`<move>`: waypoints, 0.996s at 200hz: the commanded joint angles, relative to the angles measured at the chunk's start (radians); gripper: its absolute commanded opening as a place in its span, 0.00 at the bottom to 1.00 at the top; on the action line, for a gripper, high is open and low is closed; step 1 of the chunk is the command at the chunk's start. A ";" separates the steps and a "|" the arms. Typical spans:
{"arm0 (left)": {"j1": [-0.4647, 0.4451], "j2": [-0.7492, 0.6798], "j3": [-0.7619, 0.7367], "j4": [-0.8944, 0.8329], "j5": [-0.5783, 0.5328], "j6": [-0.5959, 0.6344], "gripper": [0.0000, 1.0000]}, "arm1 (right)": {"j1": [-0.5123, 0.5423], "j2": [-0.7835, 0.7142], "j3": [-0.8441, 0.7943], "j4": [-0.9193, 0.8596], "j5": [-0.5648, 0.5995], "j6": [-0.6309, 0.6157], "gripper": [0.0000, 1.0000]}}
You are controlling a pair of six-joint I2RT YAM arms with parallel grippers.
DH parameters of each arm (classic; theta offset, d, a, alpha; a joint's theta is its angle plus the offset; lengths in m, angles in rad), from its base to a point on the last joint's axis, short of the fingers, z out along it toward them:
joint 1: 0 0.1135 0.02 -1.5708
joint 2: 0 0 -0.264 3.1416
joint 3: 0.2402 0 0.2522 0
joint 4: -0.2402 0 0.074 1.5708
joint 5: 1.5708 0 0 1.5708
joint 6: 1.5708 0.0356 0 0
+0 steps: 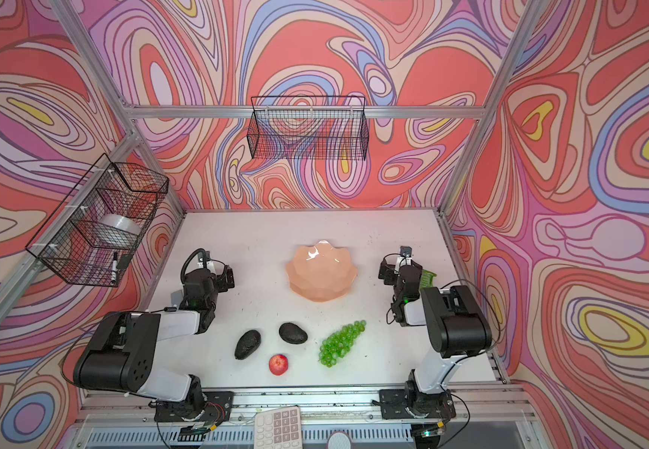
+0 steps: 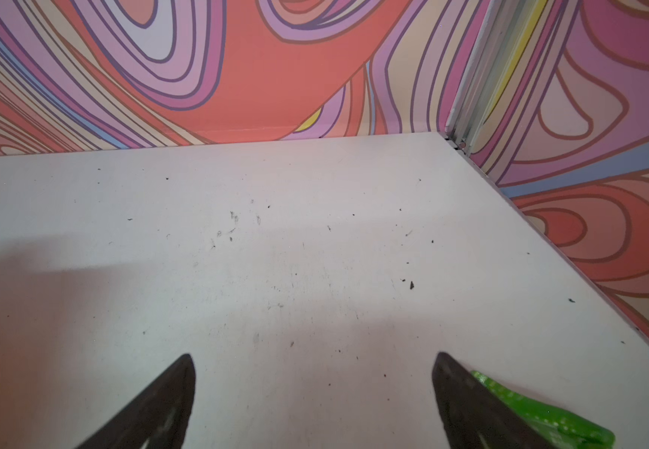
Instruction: Place and organize the fake fruits in the fruit bowl
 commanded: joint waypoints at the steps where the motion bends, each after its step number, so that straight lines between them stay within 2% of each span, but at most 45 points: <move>1: 0.005 0.008 0.007 -0.007 0.006 -0.005 1.00 | -0.005 -0.001 0.010 -0.006 -0.008 0.005 0.98; 199: 0.006 0.013 0.017 -0.020 0.009 -0.008 1.00 | -0.011 0.002 0.019 -0.022 -0.022 0.014 0.98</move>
